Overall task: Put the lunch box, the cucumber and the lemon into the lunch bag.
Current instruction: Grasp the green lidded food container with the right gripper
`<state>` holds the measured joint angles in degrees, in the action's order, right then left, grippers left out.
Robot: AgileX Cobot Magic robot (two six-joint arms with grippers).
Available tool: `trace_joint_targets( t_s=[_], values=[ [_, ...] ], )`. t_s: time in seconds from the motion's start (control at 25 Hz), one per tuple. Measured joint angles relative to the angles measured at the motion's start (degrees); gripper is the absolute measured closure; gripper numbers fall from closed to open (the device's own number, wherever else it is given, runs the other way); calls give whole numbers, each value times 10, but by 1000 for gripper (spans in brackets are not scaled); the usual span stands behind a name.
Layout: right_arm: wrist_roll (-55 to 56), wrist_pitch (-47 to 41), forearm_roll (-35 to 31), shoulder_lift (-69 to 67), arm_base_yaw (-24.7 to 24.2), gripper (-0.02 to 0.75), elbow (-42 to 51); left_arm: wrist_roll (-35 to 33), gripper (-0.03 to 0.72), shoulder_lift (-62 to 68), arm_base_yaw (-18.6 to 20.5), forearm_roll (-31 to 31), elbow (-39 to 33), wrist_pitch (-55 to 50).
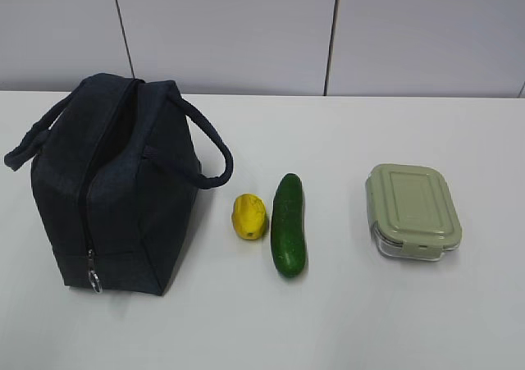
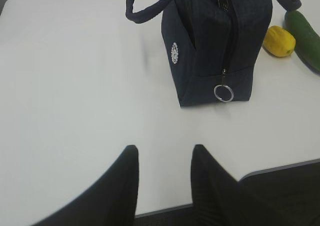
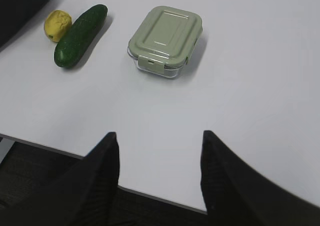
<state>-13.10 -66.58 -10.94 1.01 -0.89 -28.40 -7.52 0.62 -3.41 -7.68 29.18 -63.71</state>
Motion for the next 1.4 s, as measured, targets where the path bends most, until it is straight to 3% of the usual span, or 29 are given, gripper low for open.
trace_joint_targets(
  t_s=[1.4],
  values=[
    [0, 0, 0, 0, 0, 340, 0, 0, 450, 0, 0, 0, 0, 0]
  ],
)
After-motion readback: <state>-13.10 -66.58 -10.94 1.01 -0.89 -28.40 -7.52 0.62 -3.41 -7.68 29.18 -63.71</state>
